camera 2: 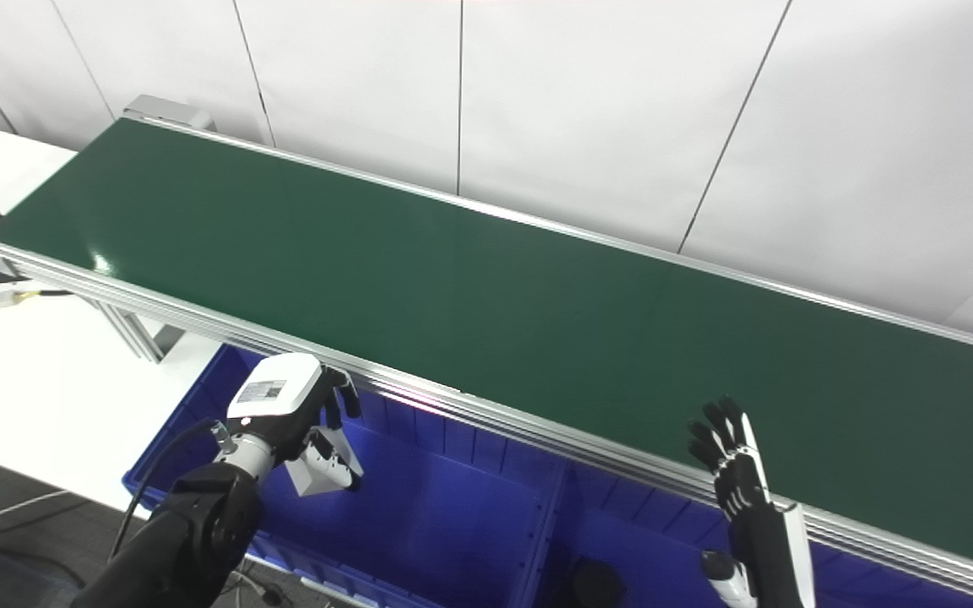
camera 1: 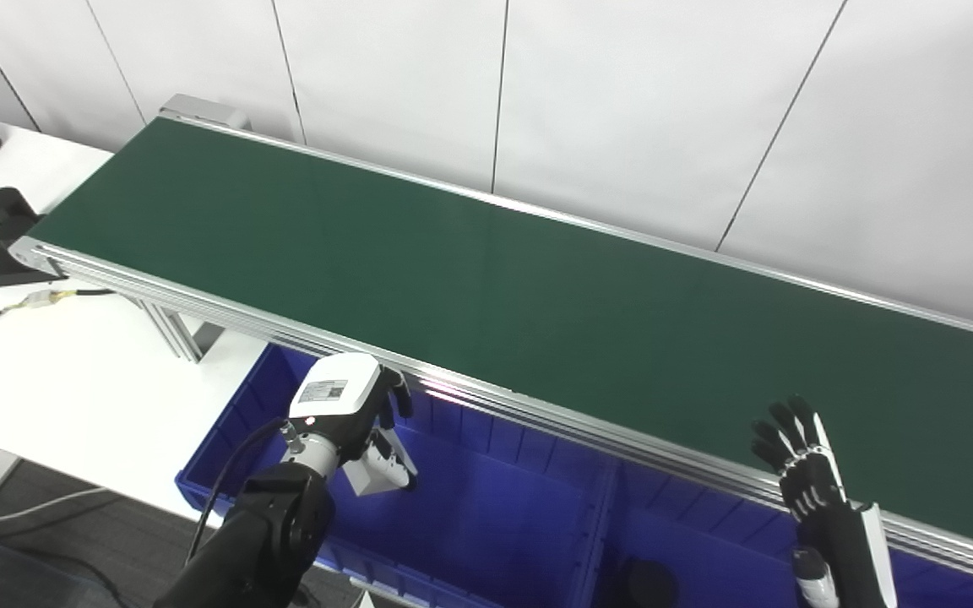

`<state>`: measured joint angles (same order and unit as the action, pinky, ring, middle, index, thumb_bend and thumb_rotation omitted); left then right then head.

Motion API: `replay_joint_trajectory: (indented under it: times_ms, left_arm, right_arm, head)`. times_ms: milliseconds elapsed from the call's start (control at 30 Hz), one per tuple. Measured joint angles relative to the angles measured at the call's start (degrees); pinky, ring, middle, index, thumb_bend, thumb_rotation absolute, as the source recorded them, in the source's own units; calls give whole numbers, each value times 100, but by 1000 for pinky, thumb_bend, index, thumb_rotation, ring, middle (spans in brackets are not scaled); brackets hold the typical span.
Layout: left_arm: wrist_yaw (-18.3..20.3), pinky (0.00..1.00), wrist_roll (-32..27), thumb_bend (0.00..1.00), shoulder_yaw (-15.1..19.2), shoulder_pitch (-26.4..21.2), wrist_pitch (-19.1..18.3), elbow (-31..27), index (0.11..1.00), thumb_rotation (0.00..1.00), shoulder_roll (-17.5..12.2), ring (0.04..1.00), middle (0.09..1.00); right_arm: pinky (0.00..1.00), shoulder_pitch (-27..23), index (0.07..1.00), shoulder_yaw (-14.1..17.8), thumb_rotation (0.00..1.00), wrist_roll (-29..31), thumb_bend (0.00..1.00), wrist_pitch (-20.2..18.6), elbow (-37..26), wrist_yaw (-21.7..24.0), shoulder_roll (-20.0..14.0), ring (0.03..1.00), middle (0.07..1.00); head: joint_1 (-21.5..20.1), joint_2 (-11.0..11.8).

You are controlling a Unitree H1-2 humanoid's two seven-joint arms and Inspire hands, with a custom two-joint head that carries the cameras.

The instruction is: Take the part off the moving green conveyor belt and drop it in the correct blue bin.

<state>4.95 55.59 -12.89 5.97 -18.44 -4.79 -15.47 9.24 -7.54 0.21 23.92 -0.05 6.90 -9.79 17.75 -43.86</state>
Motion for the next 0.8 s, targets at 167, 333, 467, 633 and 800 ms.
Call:
replay_joint_trajectory:
  times_ms: [167, 333, 467, 633, 800]
  left_arm:
    - [460, 478, 186, 870, -113, -49, -306, -13, 628, 161, -43, 563, 619]
    - [1256, 548, 501, 998, -262, -68, -666, -223, 695, 262, -215, 638, 700]
    - [1421, 537, 626, 1000, -302, -75, -689, -274, 698, 280, -243, 647, 694]
    - [1551, 517, 713, 1000, -321, -79, -699, -441, 691, 273, -242, 614, 675]
    - [1721, 462, 755, 994, -292, -59, -721, -644, 695, 290, -236, 568, 614]
  right_arm:
    - [858, 4, 982, 0, 903, -5, 956, 0, 0, -3, 36, 896, 945]
    - [863, 23, 985, 11, 909, -50, 951, 0, 0, -8, 46, 901, 947]
    - [861, 24, 986, 12, 909, -91, 942, 0, 0, -6, 46, 904, 950]
    - [860, 24, 984, 14, 908, -89, 935, 0, 0, 25, 44, 905, 951]
    - [850, 45, 984, 26, 917, -115, 939, 0, -15, 57, 39, 899, 949]
  head:
    - [-35, 18]
    - [-70, 26]
    - [-70, 26]
    - [-79, 9]
    - [-219, -9]
